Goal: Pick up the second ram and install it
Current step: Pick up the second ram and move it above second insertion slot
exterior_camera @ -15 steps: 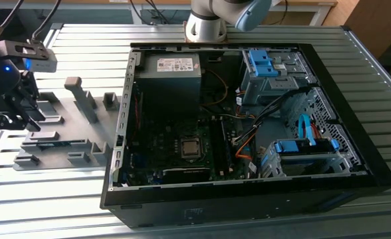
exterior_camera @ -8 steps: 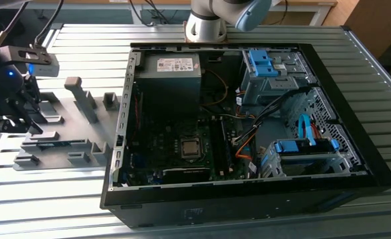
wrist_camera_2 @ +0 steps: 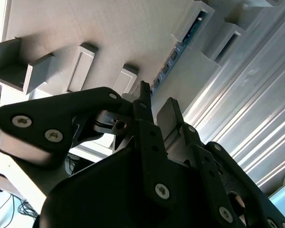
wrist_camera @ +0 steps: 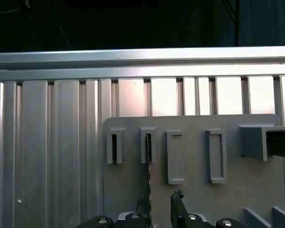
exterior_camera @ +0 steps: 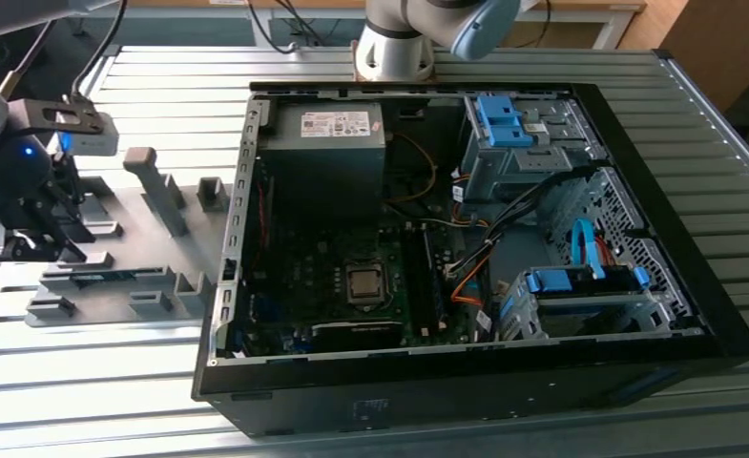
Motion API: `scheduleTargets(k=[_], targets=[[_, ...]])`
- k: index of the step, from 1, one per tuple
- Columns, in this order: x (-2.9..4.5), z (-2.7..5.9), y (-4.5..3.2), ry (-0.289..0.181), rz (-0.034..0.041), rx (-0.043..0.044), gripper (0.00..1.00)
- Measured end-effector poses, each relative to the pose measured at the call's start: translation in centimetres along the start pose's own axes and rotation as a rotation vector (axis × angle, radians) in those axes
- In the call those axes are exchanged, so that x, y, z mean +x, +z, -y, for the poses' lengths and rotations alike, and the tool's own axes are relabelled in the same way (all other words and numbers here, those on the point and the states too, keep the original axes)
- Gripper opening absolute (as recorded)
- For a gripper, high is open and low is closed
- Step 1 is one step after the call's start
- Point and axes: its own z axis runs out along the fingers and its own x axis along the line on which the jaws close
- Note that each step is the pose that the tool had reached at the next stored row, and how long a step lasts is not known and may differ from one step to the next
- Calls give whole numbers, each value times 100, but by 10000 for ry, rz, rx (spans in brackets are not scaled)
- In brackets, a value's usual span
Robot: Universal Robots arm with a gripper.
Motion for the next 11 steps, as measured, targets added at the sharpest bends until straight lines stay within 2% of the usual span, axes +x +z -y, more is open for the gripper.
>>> scheduleTargets(k=[3, 11], targets=[[10, 0, 33, -156, -1, -2, 33], [27, 2, 129, -208, -30, -5, 33]])
